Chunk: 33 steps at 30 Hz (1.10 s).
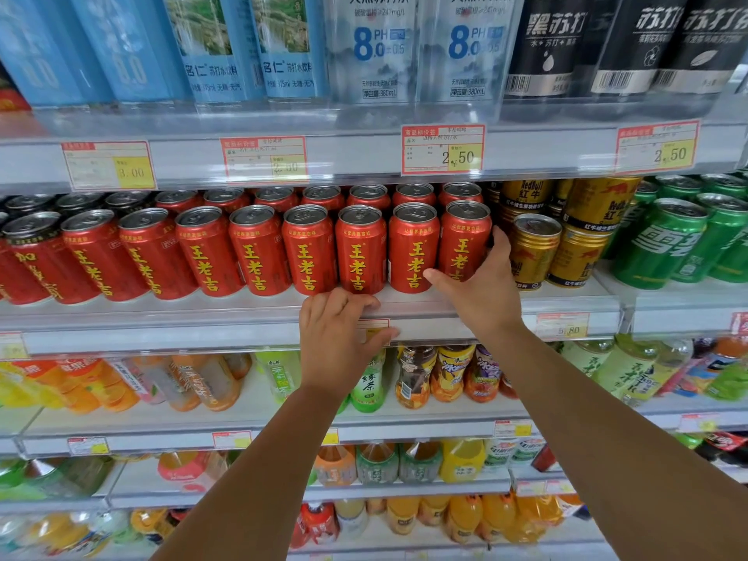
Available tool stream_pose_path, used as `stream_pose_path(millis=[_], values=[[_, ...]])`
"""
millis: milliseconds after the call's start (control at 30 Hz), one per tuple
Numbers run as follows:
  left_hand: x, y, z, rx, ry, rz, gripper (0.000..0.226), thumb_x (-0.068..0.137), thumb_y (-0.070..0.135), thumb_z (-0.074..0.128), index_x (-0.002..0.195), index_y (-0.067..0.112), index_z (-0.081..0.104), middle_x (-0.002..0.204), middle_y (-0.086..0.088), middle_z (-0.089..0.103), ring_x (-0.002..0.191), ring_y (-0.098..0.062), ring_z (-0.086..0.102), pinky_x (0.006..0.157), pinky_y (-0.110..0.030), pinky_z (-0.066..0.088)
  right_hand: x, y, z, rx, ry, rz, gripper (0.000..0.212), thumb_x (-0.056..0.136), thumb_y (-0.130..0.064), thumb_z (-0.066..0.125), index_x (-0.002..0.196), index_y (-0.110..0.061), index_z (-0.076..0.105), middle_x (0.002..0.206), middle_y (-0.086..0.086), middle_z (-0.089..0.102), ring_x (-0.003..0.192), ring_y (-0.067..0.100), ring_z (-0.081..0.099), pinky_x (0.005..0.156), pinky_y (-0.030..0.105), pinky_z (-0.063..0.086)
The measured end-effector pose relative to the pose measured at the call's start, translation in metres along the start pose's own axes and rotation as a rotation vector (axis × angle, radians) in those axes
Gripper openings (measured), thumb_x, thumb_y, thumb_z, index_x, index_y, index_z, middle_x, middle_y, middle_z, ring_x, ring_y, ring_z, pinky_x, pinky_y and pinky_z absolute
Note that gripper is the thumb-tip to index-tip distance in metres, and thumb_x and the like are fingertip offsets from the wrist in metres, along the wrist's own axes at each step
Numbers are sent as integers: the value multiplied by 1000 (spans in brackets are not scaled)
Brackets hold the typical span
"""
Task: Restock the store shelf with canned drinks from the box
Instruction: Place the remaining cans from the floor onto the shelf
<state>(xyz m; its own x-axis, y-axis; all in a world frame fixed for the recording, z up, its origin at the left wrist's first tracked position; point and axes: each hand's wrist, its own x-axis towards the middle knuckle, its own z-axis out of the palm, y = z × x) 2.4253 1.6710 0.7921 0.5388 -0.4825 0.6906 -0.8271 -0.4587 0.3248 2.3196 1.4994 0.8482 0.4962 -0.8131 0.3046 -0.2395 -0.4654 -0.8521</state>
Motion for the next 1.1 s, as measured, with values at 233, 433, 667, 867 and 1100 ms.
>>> stream_pose_path(millis=[233, 433, 667, 867, 1100], values=[[0, 0, 1, 8, -9, 1, 45, 70, 59, 74, 101, 27, 67, 93, 8, 54, 94, -18, 46, 92, -30, 29, 1, -5, 4, -60, 43, 23, 113, 61, -54, 83, 148, -20, 20, 145, 3, 41, 129, 24, 47, 101, 49, 46], [0, -2, 3, 13, -7, 7, 45, 71, 60, 73, 102, 28, 67, 93, 8, 54, 95, -18, 46, 93, -32, 31, -17, -14, -13, -87, 93, -160, 101, 74, -42, 80, 150, -21, 18, 152, 4, 29, 139, 19, 30, 108, 36, 33], [0, -3, 2, 4, -12, 15, 45, 73, 60, 71, 103, 28, 66, 93, 9, 53, 95, -16, 43, 93, -29, 28, 20, -45, -30, -579, -151, -632, 68, 87, -38, 66, 147, -23, 37, 154, 1, 35, 148, 24, 15, 120, 48, 10], [0, -3, 1, 1, -5, 22, 44, 72, 59, 73, 102, 28, 66, 93, 8, 53, 95, -16, 43, 92, -28, 27, 36, -51, -23, -624, -144, -680, 50, 87, -37, 65, 135, -27, 53, 143, -3, 50, 141, 21, 30, 117, 47, 12], [0, -3, 1, -1, 6, 34, 44, 72, 60, 72, 101, 27, 66, 91, 9, 52, 94, -14, 41, 91, -27, 27, 37, -48, -17, -539, -82, -693, 50, 78, -45, 69, 123, -23, 62, 122, 3, 59, 121, 27, 47, 108, 47, 31]])
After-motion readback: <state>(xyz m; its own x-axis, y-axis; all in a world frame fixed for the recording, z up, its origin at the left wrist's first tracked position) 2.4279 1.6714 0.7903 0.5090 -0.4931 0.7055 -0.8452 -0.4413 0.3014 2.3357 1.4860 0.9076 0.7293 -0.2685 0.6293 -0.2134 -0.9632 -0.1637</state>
